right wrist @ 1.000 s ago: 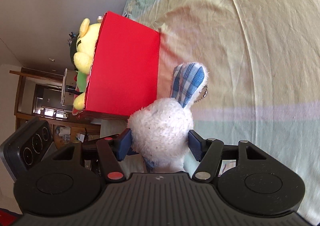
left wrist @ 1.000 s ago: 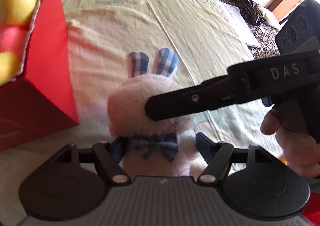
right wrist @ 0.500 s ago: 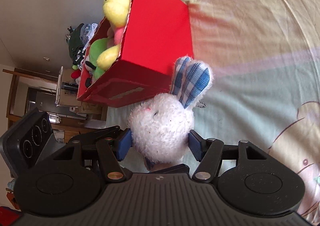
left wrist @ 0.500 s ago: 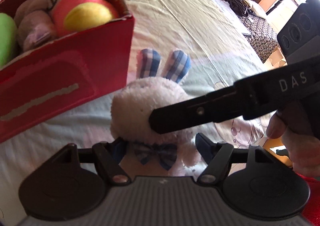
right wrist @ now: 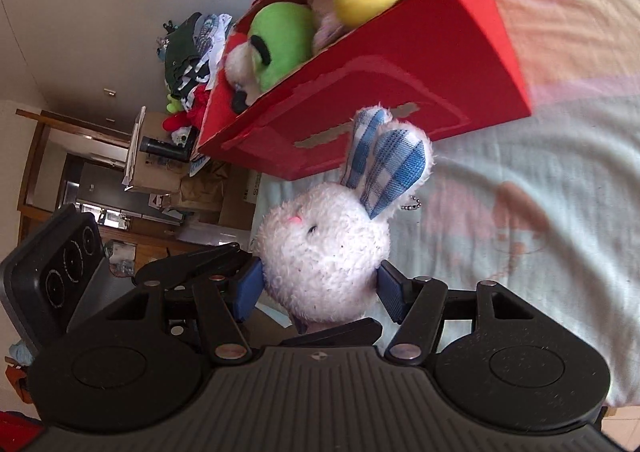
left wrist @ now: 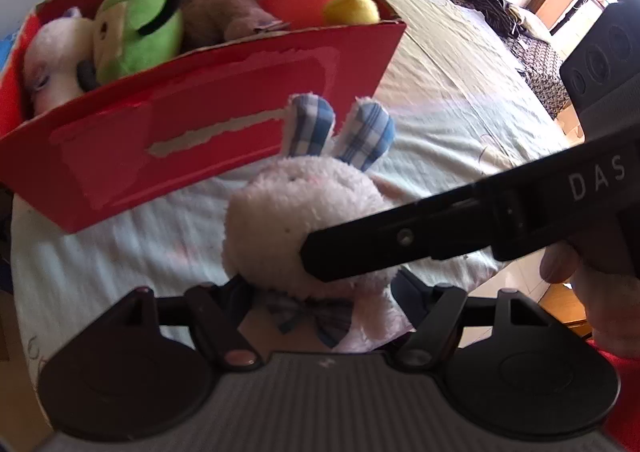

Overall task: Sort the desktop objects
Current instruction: 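Lift the white bunny with the right tool and carry it over the red box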

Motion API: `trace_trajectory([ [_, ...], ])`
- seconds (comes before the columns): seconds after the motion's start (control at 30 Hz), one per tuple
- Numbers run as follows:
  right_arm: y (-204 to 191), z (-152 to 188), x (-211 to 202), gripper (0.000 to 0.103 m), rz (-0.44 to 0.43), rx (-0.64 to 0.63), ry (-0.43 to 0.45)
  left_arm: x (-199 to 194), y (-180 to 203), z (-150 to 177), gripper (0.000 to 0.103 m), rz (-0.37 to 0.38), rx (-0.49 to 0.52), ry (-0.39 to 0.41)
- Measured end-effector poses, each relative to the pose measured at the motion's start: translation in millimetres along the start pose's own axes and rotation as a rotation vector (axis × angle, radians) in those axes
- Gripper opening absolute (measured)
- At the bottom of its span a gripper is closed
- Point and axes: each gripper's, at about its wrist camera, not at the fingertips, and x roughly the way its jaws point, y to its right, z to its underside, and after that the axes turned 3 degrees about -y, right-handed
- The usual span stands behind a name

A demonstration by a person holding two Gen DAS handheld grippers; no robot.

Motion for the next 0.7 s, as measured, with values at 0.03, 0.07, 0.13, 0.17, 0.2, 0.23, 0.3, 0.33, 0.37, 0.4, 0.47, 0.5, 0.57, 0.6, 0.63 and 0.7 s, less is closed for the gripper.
trace_trajectory([
  [0.03,-6,0,3,0.063,-0.005,-0.011,-0.007,-5,-5,4,0.074,-0.008,-0.009,0.008],
  [0.07,-12,-1,7,0.063,-0.009,-0.026,-0.016,-10,-8,7,0.074,-0.015,-0.018,0.015],
  [0.13,-23,-2,12,0.063,-0.019,-0.060,-0.036,-21,-14,14,0.074,-0.032,-0.043,0.035],
  [0.17,-29,-4,15,0.063,-0.025,-0.076,-0.048,-25,-17,17,0.074,-0.039,-0.056,0.043],
  [0.2,-33,-6,18,0.063,-0.031,-0.092,-0.060,-30,-19,20,0.074,-0.048,-0.076,0.053],
  [0.23,-38,-8,21,0.063,-0.036,-0.109,-0.072,-33,-21,22,0.074,-0.054,-0.094,0.061],
  [0.3,-46,-12,26,0.063,-0.046,-0.144,-0.096,-41,-25,27,0.074,-0.070,-0.133,0.078],
  [0.33,-51,-15,28,0.063,-0.052,-0.162,-0.110,-44,-26,28,0.074,-0.077,-0.152,0.084],
  [0.37,-54,-17,31,0.063,-0.056,-0.175,-0.123,-47,-26,29,0.074,-0.083,-0.173,0.087],
  [0.4,-57,-19,31,0.063,-0.060,-0.185,-0.133,-51,-25,29,0.074,-0.090,-0.192,0.093],
  [0.47,-65,-20,32,0.063,-0.075,-0.219,-0.147,-57,-24,30,0.074,-0.109,-0.205,0.108],
  [0.5,-67,-22,33,0.063,-0.082,-0.226,-0.154,-61,-23,31,0.074,-0.117,-0.212,0.112],
  [0.57,-70,-24,32,0.063,-0.092,-0.240,-0.160,-64,-23,28,0.074,-0.125,-0.228,0.121],
  [0.6,-72,-24,31,0.063,-0.094,-0.253,-0.162,-66,-24,27,0.074,-0.127,-0.235,0.125],
  [0.63,-75,-25,31,0.063,-0.094,-0.264,-0.161,-69,-25,26,0.074,-0.130,-0.240,0.130],
  [0.7,-80,-27,29,0.063,-0.104,-0.278,-0.156,-76,-25,24,0.074,-0.140,-0.243,0.145],
])
